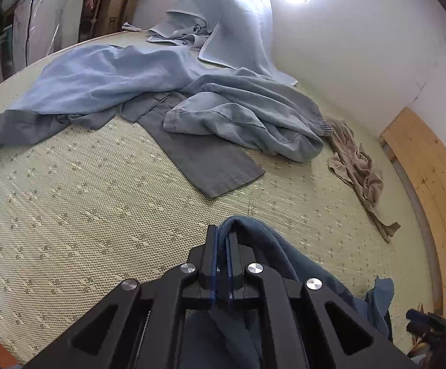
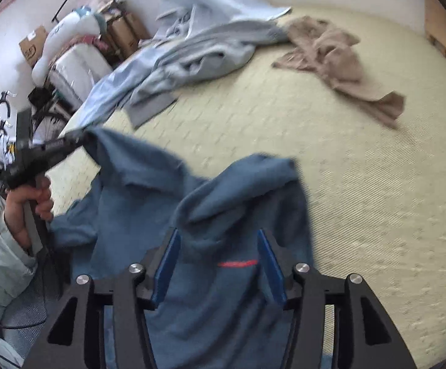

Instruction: Fold clothes

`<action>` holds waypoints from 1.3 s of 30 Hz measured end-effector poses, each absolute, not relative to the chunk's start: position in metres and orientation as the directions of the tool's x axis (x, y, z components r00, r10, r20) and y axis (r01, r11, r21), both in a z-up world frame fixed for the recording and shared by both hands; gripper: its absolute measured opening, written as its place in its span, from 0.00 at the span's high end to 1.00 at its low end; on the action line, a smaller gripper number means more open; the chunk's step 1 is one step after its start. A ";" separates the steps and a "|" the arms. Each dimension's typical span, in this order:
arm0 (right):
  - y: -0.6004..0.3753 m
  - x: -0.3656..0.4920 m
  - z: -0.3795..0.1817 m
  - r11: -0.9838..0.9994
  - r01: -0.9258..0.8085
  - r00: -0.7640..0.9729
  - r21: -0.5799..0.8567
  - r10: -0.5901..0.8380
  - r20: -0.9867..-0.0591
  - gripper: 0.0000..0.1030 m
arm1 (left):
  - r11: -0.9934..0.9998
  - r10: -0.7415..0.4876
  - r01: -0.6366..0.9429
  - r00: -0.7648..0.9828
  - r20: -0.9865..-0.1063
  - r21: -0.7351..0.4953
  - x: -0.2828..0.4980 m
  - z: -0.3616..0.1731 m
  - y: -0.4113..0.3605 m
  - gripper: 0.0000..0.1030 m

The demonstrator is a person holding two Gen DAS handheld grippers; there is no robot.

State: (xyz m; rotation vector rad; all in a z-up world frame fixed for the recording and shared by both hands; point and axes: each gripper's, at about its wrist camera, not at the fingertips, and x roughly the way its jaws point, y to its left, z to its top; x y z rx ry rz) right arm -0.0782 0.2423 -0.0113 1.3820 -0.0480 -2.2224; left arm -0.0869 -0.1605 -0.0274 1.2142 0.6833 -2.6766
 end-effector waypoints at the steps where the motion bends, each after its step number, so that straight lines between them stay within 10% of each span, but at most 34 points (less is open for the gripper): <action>1: 0.245 -0.082 -0.012 -0.870 0.394 -0.353 0.295 -0.440 -0.826 0.46 | -0.891 0.074 0.289 -0.669 -0.739 -0.351 -0.088 -0.028 -0.159 0.97; 17: 0.186 -0.156 -0.029 -0.822 0.564 -0.271 0.084 -0.280 -0.921 0.48 | -0.893 0.089 0.274 -0.671 -0.736 -0.358 -0.090 -0.028 -0.162 0.97; 24: 0.188 -0.148 -0.049 -0.815 0.579 -0.267 -0.006 -0.183 -0.946 0.93 | -0.891 0.106 0.263 -0.673 -0.732 -0.371 -0.093 -0.027 -0.160 0.97; 39: 0.245 -0.068 -0.011 -0.849 0.528 -0.289 -0.022 -0.155 -0.945 0.95 | -0.888 0.127 0.241 -0.690 -0.712 -0.391 -0.090 -0.020 -0.154 0.97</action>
